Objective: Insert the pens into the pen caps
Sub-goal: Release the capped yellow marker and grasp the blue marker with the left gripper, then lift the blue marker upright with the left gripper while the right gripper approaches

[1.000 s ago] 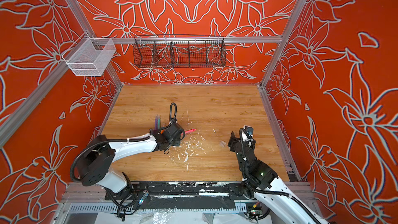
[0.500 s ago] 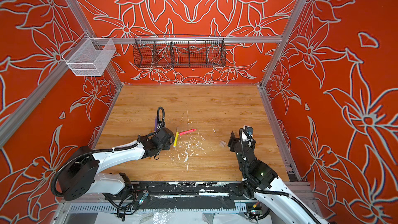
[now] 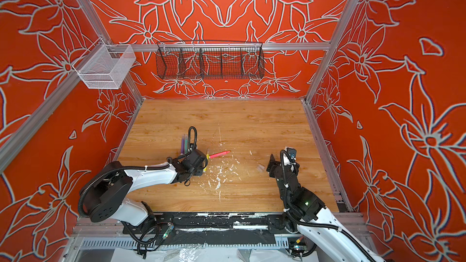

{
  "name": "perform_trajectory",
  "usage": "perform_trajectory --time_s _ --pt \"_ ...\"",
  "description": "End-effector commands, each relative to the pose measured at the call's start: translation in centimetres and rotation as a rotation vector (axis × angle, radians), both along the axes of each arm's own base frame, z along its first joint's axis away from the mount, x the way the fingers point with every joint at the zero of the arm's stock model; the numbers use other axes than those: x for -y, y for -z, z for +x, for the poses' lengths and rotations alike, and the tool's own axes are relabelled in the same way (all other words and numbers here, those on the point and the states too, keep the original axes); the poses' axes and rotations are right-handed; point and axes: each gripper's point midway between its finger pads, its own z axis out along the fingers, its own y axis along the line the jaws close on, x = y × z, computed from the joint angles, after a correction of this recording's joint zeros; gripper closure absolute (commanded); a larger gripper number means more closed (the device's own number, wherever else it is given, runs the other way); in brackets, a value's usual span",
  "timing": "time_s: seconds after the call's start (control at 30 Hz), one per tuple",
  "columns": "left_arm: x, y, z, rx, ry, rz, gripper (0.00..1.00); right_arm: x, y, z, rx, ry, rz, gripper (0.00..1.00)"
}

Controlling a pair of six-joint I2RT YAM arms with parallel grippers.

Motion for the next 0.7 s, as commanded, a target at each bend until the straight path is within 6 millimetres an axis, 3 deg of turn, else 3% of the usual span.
perform_trajectory --time_s 0.0,0.2,0.33,0.5,0.67 --pt "-0.8 2.2 -1.2 -0.086 -0.007 0.032 0.76 0.1 -0.3 0.0 0.003 0.009 0.016 0.2" --pt "-0.8 2.1 -1.2 -0.085 -0.008 0.023 0.98 0.2 -0.3 0.0 0.003 0.009 0.017 0.2" --pt "-0.4 -0.6 -0.4 -0.027 0.003 0.002 1.0 0.1 -0.3 0.0 0.003 0.009 0.017 0.2" --pt "1.1 -8.8 1.6 0.146 0.069 -0.072 1.0 0.1 -0.3 0.0 0.003 0.01 0.017 0.2" --pt "2.2 -17.1 2.4 0.322 0.142 -0.164 1.0 0.2 -0.3 0.0 0.003 0.015 0.015 0.2"
